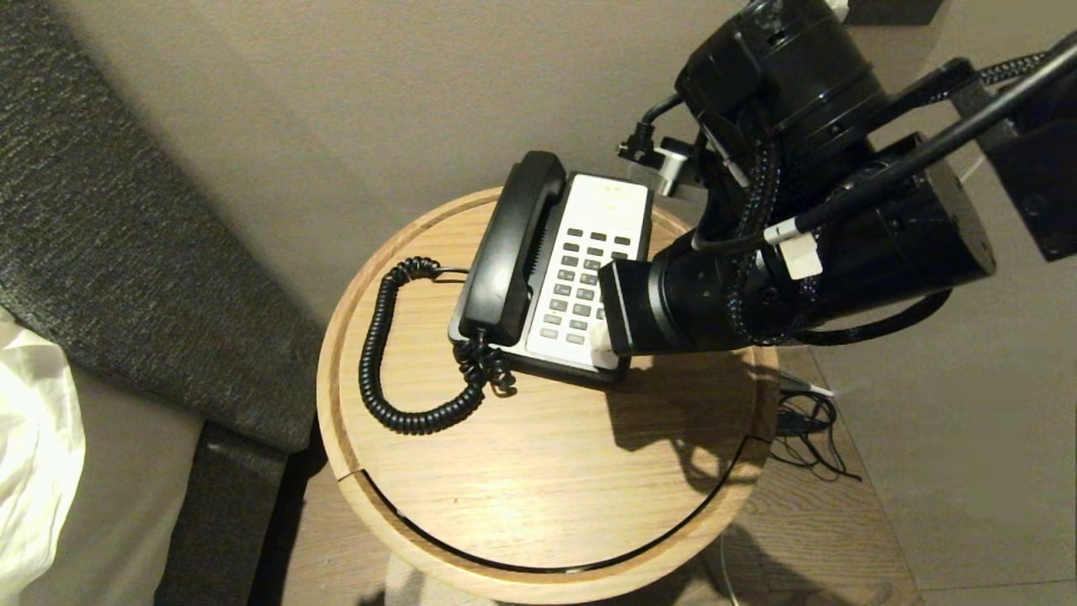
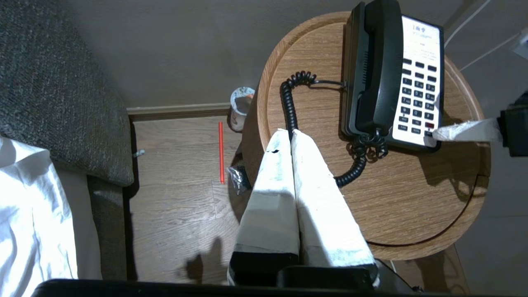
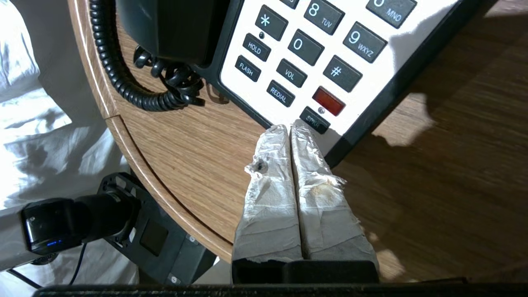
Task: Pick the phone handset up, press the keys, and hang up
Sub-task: End the call using the dial pad
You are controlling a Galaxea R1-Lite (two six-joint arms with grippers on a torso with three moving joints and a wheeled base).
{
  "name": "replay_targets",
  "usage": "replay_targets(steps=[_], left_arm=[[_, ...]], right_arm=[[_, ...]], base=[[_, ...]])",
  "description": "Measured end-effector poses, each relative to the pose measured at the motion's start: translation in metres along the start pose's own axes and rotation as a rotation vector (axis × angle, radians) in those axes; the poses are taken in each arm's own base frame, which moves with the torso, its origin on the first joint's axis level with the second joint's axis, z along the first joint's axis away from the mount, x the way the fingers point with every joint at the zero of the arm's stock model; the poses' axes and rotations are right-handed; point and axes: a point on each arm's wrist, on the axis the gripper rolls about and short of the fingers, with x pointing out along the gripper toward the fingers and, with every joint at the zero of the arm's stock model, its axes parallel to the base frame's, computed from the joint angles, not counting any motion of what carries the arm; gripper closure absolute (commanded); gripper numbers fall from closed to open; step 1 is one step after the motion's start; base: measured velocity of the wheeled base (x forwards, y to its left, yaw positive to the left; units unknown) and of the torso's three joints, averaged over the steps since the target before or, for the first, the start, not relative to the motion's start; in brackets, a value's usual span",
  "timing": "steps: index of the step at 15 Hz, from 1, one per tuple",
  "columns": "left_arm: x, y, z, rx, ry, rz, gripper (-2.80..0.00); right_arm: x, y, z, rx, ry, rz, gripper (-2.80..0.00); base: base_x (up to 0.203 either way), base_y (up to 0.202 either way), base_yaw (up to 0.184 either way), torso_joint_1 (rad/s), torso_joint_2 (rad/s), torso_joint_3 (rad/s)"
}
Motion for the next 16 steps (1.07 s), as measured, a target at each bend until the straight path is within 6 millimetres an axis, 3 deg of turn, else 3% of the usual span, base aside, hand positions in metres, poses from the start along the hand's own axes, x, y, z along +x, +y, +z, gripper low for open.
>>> replay_targets(steps=[16], left_arm=[[-0.002, 0.001, 0.0, -0.004, -0.005, -0.012, 0.0]], right_arm=[[0.013, -0.01, 0.004, 0.013, 0.005, -0.047, 0.0]], base=[[0.0, 0.0, 0.0, 0.0, 0.0, 0.0]])
